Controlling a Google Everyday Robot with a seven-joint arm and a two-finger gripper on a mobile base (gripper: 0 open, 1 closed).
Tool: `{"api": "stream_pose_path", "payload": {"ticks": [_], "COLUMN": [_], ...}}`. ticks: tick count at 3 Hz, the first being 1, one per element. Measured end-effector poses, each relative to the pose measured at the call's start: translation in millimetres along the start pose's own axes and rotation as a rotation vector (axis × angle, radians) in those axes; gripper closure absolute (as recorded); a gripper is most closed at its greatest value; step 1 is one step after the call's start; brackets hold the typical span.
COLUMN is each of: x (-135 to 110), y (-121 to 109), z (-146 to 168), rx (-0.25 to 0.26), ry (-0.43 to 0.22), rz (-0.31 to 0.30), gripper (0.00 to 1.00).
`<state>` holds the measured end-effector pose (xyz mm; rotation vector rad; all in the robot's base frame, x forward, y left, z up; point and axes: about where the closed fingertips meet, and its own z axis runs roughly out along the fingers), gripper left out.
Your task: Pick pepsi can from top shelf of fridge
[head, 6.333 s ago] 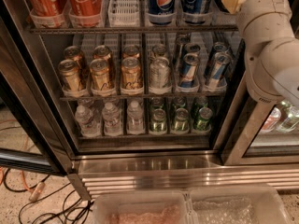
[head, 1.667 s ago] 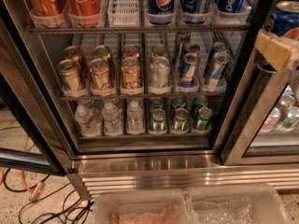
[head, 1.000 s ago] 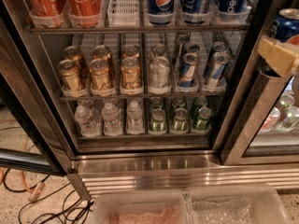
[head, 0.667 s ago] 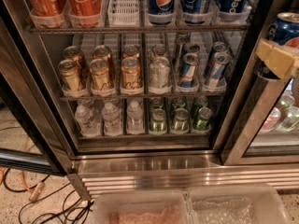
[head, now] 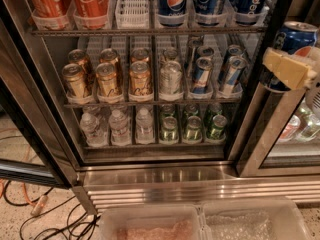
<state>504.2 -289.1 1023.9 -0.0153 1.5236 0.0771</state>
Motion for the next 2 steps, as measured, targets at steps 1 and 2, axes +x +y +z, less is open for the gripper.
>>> {"api": "stream_pose_path", "payload": {"ticks": [1,2], "x": [5.0,5.0], "y": [12.6,12.6], "z": [-0.1,-0.1], "rx": [-0.051,-0.051], "ry": [0.020,0.020], "rz": [0.024,0.024], "gripper": [1.00,1.00]}}
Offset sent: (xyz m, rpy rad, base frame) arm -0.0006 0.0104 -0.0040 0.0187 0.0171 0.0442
